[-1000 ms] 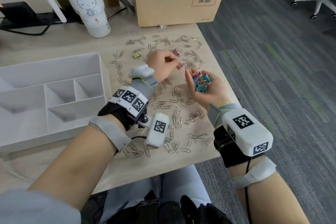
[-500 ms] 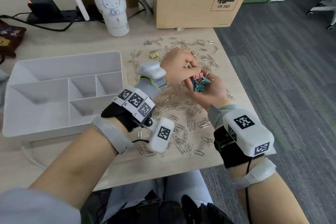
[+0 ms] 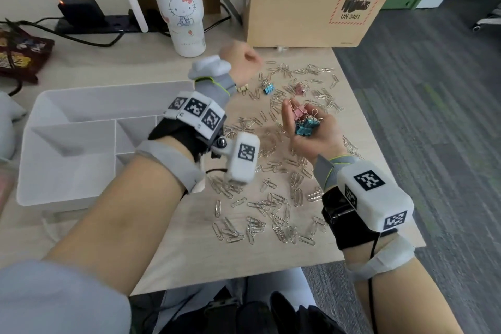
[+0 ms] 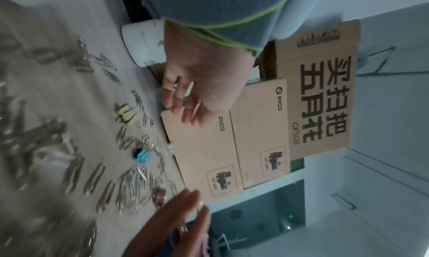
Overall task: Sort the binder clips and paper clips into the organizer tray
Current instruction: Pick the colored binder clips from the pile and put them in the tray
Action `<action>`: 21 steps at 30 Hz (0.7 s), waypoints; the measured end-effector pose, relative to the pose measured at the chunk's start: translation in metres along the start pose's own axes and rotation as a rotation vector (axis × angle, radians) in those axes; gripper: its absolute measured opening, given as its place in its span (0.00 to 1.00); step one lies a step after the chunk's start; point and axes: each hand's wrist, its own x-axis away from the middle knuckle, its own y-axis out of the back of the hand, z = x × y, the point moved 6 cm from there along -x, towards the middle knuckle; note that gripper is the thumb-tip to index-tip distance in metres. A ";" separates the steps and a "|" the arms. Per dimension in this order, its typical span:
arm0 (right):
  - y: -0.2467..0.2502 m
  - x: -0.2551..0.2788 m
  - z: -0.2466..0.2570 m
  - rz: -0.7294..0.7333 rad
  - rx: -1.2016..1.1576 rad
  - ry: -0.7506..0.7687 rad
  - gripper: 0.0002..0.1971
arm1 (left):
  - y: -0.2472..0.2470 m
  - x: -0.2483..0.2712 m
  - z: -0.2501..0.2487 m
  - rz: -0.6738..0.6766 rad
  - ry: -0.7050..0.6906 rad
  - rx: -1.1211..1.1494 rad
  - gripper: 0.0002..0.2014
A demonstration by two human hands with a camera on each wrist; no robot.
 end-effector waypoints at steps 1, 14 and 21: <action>0.000 -0.001 0.001 0.000 0.000 0.004 0.13 | 0.000 -0.006 0.006 0.029 0.036 -0.063 0.07; 0.000 -0.013 0.007 -0.014 0.027 0.006 0.16 | -0.022 -0.026 0.051 0.130 0.238 -0.291 0.17; -0.004 -0.010 0.006 -0.007 0.062 0.011 0.15 | -0.012 -0.024 0.034 0.147 0.164 -0.225 0.13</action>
